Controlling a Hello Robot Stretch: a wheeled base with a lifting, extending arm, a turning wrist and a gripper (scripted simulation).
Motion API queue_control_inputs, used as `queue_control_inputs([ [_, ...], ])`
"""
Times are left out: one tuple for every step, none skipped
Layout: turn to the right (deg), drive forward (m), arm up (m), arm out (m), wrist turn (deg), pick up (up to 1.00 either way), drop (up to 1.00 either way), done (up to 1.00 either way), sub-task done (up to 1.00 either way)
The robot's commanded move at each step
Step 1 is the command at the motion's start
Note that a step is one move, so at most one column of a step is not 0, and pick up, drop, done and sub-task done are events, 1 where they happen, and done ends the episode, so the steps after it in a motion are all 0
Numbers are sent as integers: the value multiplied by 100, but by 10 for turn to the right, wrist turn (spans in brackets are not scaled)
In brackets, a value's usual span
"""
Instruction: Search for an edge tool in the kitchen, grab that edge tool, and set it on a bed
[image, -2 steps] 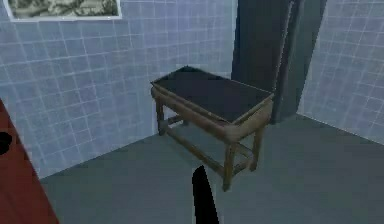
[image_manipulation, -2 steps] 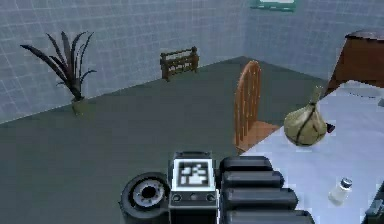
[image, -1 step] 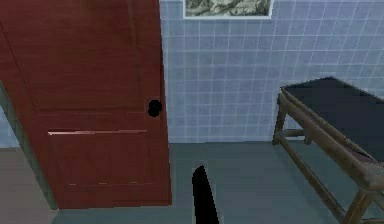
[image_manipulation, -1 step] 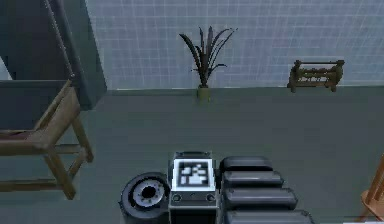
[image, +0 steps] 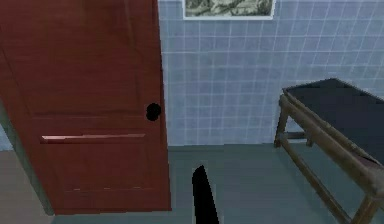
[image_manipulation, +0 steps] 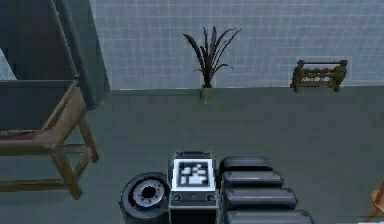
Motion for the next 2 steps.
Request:
queue_control_inputs([
  [-450,0,0,0,0,0,0,0,0],
  [-30,0,0,0,0,0,0,0,0],
])
